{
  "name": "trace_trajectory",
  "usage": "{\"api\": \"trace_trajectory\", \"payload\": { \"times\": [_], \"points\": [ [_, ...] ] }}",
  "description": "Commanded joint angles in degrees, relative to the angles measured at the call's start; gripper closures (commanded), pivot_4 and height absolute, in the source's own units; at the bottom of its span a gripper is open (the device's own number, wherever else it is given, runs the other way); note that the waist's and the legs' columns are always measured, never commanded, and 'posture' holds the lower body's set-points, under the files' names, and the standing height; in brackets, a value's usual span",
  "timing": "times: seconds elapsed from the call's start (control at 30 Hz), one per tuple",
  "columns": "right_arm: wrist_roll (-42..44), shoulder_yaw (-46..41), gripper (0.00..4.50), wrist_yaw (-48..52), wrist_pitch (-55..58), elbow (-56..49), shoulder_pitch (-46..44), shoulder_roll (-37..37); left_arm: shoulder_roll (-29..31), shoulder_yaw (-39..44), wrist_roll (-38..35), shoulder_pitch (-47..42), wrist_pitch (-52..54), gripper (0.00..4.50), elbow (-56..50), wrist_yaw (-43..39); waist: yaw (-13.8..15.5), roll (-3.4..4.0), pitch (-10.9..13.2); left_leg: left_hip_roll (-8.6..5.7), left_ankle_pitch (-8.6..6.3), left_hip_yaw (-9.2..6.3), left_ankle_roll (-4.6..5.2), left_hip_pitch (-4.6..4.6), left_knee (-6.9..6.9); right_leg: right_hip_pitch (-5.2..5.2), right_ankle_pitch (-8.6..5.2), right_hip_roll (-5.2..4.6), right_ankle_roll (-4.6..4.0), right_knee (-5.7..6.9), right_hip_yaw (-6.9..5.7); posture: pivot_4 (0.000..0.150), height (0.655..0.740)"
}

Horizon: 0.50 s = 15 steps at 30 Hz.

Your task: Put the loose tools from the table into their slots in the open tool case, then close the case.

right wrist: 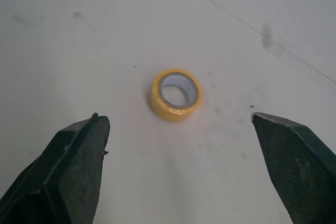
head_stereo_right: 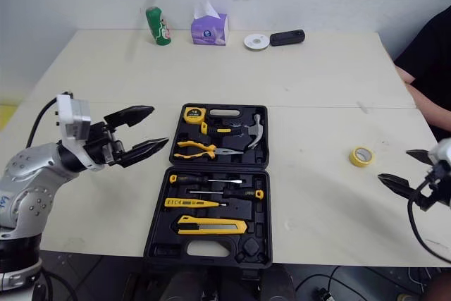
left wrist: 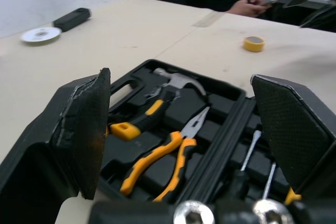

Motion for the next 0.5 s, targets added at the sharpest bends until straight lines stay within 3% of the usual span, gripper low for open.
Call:
{"api": "trace_trajectory", "payload": {
  "times": [0.03,0.17,0.5],
  "points": [
    [-2.0,8.2,0.0,11.3,2.7,6.6,-9.8,-9.3,-0.1,-2.3,-1.6,-2.8,1.5,0.02,-2.1,-2.0,0.0,-0.19,0.1,0.02,0.0,-0.05,-0.02,0.0,-0.06,0.0,0.0,0.03,0.0,-0.07,-0.03,0.15,0.74],
    [-9.3,23.5,0.0,19.9,2.0,15.4,-26.2,-12.2,-1.8,-5.5,-1.8,-5.1,3.5,0.02,-2.7,-2.2,-0.2,-0.24,0.3,0.01,0.0,0.02,0.06,-0.14,0.19,-0.09,0.02,0.02,0.03,-0.03,0.0,0.15,0.74],
    [-27.6,43.5,0.0,33.1,-2.9,31.8,-54.6,-6.4,-3.6,-10.9,0.4,-7.0,3.4,0.02,-4.0,-4.1,-0.2,-0.26,0.3,0.03,0.01,-0.07,0.09,-0.82,0.8,-0.49,0.09,0.04,0.13,0.07,-0.11,0.15,0.74]
  ]
}}
